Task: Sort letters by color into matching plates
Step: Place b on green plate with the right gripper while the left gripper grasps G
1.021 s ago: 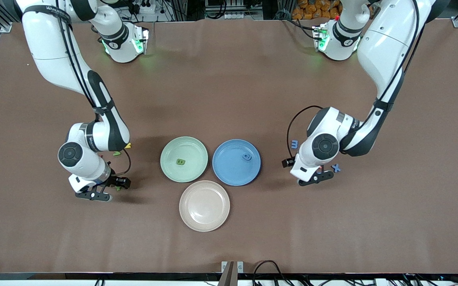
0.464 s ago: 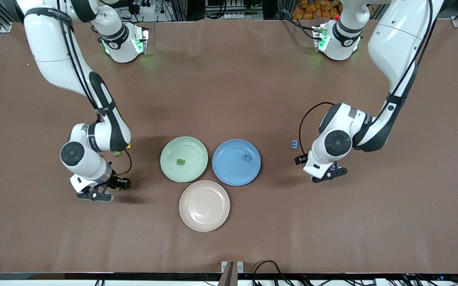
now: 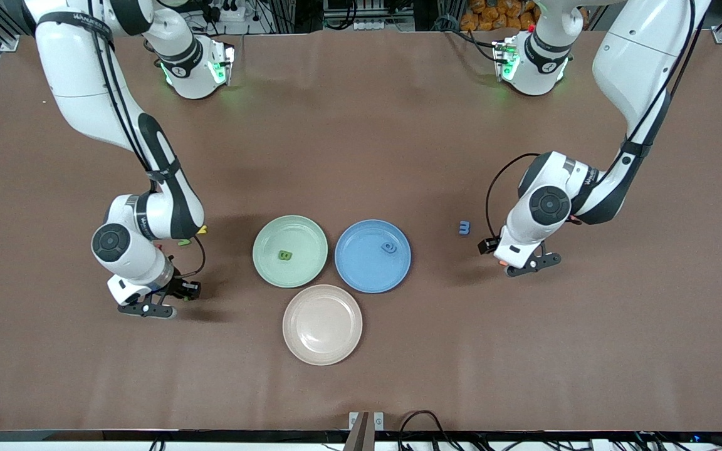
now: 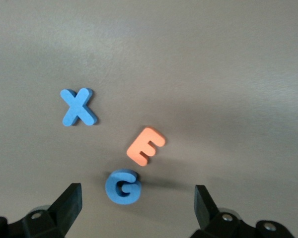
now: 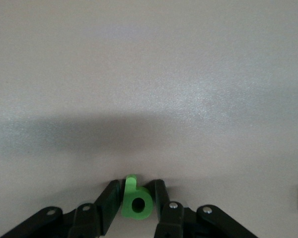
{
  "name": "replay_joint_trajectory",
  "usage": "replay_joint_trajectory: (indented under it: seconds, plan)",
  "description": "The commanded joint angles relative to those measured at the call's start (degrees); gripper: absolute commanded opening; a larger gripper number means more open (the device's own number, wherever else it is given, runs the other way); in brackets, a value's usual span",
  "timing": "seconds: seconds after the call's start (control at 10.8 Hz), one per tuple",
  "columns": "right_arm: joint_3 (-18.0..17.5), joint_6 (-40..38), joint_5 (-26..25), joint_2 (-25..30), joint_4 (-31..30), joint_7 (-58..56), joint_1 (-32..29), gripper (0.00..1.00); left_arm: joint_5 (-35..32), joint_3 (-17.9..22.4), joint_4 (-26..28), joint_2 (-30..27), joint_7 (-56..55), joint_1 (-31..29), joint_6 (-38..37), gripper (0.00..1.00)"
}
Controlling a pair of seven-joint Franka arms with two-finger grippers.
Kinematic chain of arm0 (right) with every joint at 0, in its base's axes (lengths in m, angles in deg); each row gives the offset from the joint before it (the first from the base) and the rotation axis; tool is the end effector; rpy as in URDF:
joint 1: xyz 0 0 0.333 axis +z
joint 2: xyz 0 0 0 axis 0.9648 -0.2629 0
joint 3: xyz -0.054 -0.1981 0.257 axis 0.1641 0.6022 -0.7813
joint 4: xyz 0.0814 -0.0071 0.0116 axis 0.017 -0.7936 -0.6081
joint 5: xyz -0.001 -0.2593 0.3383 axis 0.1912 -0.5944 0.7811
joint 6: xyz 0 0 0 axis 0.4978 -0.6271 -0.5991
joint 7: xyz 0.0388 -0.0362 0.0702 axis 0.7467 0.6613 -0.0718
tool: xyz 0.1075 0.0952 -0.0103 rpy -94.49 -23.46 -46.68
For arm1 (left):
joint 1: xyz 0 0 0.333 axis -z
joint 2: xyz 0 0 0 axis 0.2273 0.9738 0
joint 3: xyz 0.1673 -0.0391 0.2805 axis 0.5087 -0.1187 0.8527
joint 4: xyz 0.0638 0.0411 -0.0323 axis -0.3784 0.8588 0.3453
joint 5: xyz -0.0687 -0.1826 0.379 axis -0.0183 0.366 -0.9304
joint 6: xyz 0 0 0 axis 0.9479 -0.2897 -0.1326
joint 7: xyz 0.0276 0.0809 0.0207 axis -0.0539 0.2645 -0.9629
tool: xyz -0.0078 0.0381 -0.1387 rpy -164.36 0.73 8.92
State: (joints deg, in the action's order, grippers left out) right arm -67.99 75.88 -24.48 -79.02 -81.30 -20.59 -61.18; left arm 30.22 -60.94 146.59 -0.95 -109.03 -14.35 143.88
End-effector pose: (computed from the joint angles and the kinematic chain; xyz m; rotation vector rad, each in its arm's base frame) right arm 0.6990 0.0606 0.1215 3.0963 -0.1637 0.1830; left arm 0.5915 -0.1903 0.1431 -3.0379 -0.3965 0.0750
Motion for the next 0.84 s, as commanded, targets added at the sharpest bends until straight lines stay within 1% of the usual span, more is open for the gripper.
replay_joint_trajectory:
  seconds: [0.0, 0.09, 0.19, 0.37, 0.56, 0.74]
  plan:
    - [-0.83, 0.84, -0.96, -0.47, -0.53, -0.62, -1.97, 0.3, -1.49, -0.3, 6.72, -2.77, 0.14, -2.64, 7.13, 1.0]
    - [-0.83, 0.84, -0.96, -0.47, -0.53, -0.62, -1.97, 0.24, -1.49, -0.39, 6.9, -2.59, 0.05, -3.0, 7.66, 1.0]
    - [-0.83, 0.76, -0.96, -0.47, -0.53, -0.62, -1.97, 0.21, -1.49, -0.39, 7.6, -2.42, -0.03, -3.61, 8.88, 1.0]
    - [-0.83, 0.4, -0.96, -0.3, -0.53, -0.62, -1.97, 0.19, -1.49, -0.39, 9.79, -2.41, 0.05, -4.58, 12.75, 1.0]
    - [-1.35, -1.08, -0.87, 1.1, -0.53, -0.62, -1.62, 0.18, -1.49, -0.39, 9.89, -2.5, 0.05, -4.5, 12.76, 1.0]
    - [-1.53, -7.74, -0.26, 4.35, -0.36, 0.43, -1.35, 0.18, -1.49, -0.39, 9.89, -2.59, 0.14, -4.59, 12.76, 1.0]
